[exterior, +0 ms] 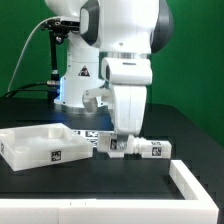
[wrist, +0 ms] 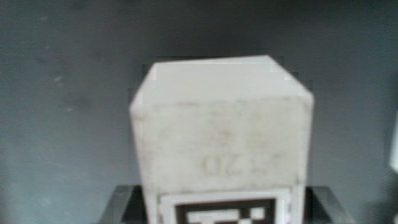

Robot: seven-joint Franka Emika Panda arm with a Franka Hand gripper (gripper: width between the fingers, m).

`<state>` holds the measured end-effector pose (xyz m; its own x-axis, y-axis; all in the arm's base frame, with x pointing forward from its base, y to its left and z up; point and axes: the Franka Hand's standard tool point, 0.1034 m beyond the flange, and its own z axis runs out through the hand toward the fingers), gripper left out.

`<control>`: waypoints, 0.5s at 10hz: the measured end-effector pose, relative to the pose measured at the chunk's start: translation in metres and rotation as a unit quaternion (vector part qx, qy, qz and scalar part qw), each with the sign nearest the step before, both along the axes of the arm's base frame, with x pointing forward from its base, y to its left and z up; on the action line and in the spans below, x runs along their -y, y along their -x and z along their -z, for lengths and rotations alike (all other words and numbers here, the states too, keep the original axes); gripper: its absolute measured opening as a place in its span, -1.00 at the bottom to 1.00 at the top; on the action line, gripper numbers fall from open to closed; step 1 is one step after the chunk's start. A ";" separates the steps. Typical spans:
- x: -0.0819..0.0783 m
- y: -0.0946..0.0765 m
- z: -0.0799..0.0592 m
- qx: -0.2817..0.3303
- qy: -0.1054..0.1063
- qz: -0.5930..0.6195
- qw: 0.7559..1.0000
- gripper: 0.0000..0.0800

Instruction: Assemble one leg

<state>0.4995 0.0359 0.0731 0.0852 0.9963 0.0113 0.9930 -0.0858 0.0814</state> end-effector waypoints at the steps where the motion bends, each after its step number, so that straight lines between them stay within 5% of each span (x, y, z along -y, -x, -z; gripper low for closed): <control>1: 0.002 0.006 -0.003 0.000 -0.001 0.014 1.000 -0.29; 5: 0.001 0.006 0.003 -0.004 -0.002 0.011 1.000 -0.29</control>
Offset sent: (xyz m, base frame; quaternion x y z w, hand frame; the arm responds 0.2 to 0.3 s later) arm 0.0000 0.0000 0.0000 0.0000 0.0000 0.0000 1.0000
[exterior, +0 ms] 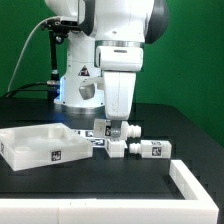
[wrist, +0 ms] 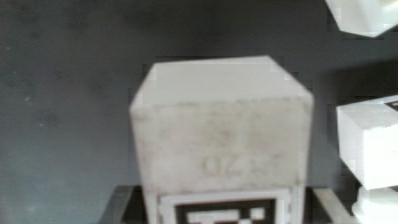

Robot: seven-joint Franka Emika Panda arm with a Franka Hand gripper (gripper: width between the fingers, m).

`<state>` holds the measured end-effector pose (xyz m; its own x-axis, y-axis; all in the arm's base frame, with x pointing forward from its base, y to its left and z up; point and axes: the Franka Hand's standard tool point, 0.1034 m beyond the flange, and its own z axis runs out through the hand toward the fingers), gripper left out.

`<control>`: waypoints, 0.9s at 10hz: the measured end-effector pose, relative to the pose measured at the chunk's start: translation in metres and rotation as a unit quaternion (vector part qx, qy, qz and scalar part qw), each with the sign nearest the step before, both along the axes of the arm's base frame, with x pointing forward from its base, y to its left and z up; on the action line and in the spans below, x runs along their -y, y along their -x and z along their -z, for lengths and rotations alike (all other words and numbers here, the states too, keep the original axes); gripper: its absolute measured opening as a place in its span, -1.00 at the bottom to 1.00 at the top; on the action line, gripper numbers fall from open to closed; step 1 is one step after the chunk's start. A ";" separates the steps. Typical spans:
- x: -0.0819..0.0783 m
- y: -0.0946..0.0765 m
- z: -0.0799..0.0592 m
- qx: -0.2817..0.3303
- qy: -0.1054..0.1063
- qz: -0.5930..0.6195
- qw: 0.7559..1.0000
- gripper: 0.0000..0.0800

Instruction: Assemble one leg

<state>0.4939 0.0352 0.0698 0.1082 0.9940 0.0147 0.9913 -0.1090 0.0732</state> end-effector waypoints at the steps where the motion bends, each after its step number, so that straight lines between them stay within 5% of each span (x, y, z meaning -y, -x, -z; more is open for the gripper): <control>1: -0.005 0.010 0.001 0.008 -0.003 -0.016 1.000 -0.29; 3: -0.025 0.053 -0.002 -0.004 -0.003 -0.053 0.999 -0.29; 5: -0.051 0.079 -0.004 0.022 -0.015 -0.079 0.997 -0.29; 9: -0.048 0.081 -0.001 0.014 -0.014 -0.069 0.997 -0.29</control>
Offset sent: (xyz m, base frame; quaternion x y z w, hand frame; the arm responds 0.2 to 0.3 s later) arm -0.0858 0.0903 0.0085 -0.0272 0.1016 -0.1178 0.9875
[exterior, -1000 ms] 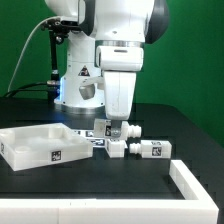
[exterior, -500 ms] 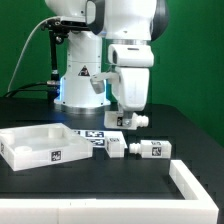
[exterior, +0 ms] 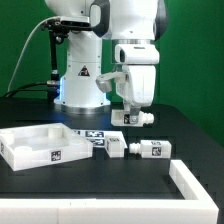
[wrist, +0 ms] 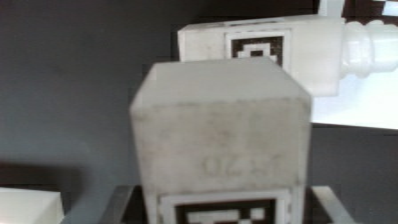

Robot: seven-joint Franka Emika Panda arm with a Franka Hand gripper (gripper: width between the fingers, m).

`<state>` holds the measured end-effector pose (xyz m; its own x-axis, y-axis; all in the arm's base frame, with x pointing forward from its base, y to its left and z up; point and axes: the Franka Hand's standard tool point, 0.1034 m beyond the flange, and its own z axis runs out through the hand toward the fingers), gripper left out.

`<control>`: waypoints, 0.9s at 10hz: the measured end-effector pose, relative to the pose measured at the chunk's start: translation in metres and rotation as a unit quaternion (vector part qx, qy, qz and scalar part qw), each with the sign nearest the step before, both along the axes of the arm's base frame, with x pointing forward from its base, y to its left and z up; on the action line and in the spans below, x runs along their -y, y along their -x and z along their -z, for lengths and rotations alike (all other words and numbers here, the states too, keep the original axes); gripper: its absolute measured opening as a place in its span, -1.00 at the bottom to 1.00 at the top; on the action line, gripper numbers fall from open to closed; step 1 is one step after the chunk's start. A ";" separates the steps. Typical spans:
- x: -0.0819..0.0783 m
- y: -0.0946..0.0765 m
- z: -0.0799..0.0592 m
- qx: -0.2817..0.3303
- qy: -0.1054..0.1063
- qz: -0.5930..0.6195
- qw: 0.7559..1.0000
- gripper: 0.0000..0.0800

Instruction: Assemble one leg

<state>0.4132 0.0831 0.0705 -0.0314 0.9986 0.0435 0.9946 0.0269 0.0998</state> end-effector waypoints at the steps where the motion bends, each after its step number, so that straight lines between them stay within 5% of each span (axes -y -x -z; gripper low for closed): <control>1: -0.016 0.019 0.006 -0.002 -0.011 0.025 1.000 -0.29; 2: -0.036 0.042 0.016 -0.008 -0.023 0.032 0.999 -0.29; 4: -0.059 0.056 0.037 -0.008 -0.050 0.039 0.998 -0.29; 9: -0.062 0.058 0.048 -0.014 -0.057 0.045 0.997 -0.29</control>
Offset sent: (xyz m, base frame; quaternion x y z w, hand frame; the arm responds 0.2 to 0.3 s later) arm -0.0367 0.0417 -0.0441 -0.0432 0.0437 0.0457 0.9971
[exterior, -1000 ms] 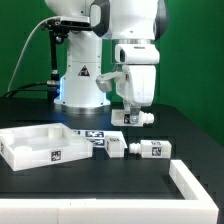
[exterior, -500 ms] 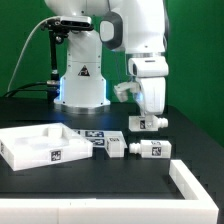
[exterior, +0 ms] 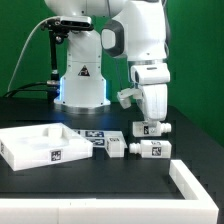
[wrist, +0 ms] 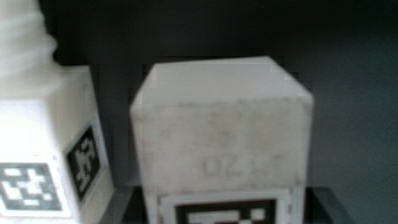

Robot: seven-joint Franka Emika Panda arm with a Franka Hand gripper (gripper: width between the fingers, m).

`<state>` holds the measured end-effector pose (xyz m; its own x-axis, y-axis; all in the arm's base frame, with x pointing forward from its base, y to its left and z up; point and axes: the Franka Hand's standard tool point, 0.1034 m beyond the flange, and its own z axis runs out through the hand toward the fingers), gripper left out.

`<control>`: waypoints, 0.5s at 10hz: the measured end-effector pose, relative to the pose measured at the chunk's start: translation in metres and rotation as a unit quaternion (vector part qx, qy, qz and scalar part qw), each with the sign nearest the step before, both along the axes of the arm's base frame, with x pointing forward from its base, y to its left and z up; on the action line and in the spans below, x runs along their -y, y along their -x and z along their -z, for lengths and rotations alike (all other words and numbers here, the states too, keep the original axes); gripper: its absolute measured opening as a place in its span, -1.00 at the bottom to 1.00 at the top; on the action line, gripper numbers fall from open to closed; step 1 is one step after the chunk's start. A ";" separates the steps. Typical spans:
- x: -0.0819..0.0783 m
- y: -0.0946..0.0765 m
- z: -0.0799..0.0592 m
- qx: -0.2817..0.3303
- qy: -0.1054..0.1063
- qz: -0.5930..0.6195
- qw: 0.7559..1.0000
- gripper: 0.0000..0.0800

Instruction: Assemble one leg

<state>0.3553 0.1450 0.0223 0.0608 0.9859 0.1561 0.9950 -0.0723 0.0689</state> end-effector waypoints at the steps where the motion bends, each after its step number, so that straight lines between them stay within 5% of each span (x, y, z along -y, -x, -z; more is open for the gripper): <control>1: 0.000 0.004 0.009 -0.004 -0.005 0.004 1.000 -0.29; 5: 0.004 0.002 0.012 -0.009 -0.005 0.011 1.000 -0.29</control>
Offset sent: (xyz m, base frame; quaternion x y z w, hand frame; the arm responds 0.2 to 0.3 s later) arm 0.0000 0.0000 0.0000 0.0000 0.0000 0.0000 1.0000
